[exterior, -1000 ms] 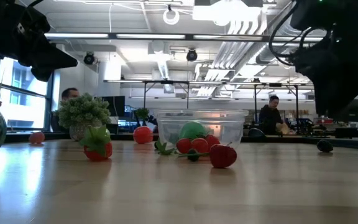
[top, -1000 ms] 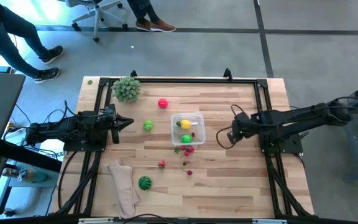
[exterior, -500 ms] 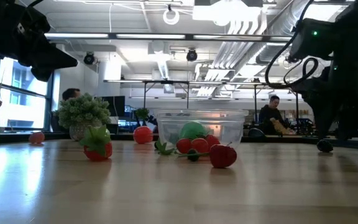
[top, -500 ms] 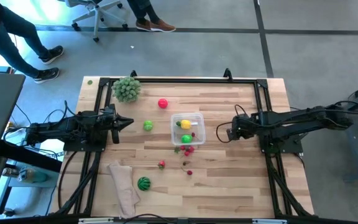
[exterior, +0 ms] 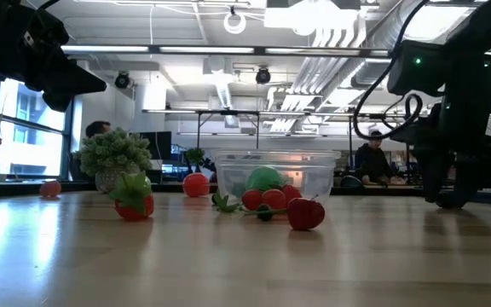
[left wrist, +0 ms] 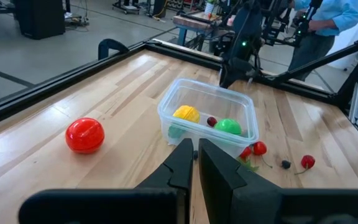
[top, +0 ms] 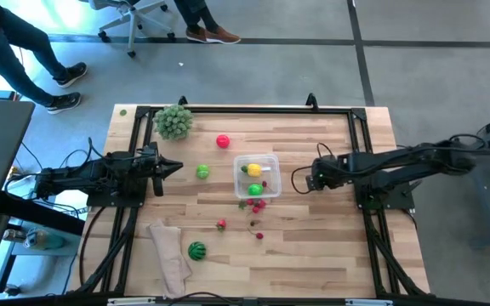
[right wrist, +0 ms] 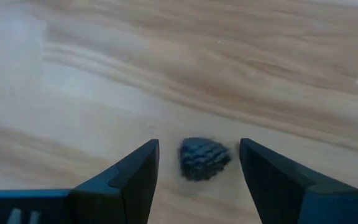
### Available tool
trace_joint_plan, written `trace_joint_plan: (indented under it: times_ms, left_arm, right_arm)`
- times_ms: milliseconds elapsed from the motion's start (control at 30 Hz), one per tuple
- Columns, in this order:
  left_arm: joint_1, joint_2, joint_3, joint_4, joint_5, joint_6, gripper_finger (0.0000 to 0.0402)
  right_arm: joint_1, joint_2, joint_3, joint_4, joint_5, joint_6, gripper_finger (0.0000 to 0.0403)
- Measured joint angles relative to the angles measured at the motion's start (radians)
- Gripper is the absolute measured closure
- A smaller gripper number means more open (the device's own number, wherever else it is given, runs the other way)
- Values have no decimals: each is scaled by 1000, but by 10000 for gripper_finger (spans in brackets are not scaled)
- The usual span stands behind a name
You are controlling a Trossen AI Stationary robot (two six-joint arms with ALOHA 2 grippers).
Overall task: Pick and placing Produce into tupperware
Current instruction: Put the blackberry into the transparent container
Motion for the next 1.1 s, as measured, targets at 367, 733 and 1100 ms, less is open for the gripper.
trace_joint_plan:
  times_ms: [367,733,1100]
  left_arm:
    - [0,0,0,0,0,0,385]
    - [0,0,0,0,0,0,385]
    - [0,0,0,0,0,0,385]
  right_arm:
    - [1,36,3,-1,24,28,193]
    - [2,37,1,-9,31,17,250]
    - [2,37,1,-11,32,7,279]
